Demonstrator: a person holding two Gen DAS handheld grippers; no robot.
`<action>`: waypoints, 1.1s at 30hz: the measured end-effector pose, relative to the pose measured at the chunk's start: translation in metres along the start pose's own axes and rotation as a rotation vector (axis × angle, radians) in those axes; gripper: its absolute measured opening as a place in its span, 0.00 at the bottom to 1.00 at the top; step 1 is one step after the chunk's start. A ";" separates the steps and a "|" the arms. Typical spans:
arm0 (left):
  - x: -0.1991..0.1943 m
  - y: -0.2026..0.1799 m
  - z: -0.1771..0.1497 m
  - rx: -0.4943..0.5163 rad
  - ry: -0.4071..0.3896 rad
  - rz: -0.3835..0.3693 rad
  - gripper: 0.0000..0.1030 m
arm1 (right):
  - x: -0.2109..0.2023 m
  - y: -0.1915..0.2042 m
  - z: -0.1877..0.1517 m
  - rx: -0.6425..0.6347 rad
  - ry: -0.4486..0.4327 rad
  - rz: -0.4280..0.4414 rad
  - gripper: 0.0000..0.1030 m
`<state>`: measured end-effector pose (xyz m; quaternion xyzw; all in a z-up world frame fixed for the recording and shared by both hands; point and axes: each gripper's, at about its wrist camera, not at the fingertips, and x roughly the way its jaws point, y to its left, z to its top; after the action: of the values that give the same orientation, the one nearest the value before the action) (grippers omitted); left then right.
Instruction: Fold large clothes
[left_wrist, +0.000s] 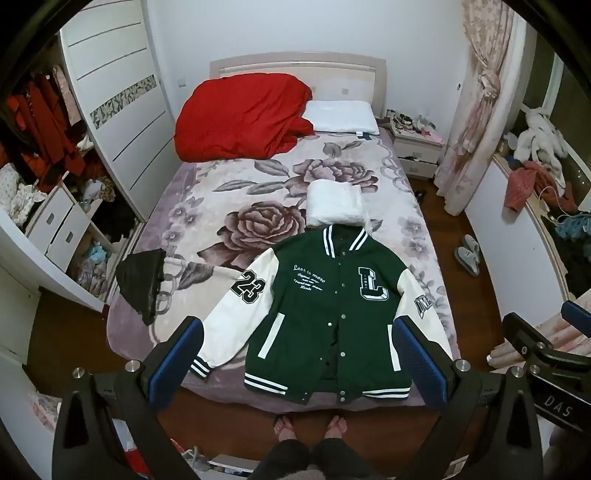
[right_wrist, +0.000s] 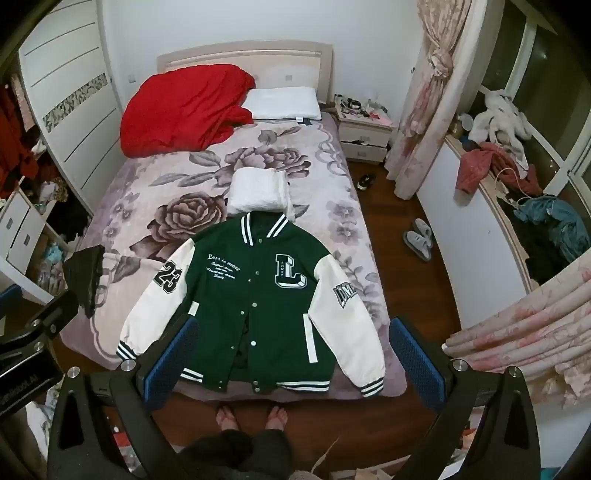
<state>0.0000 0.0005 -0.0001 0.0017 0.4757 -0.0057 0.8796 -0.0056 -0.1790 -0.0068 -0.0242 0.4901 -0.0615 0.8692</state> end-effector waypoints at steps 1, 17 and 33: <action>0.000 0.000 0.000 0.005 0.001 0.010 1.00 | 0.000 0.000 -0.001 -0.006 -0.007 -0.012 1.00; 0.000 0.000 0.000 0.004 -0.012 0.012 1.00 | -0.003 -0.004 -0.009 -0.007 -0.017 -0.011 1.00; -0.003 0.000 0.006 0.000 -0.016 0.005 1.00 | -0.007 -0.006 0.005 -0.008 -0.025 -0.014 1.00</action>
<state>0.0031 0.0009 0.0058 0.0028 0.4684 -0.0034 0.8835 -0.0056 -0.1837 0.0026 -0.0318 0.4794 -0.0653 0.8746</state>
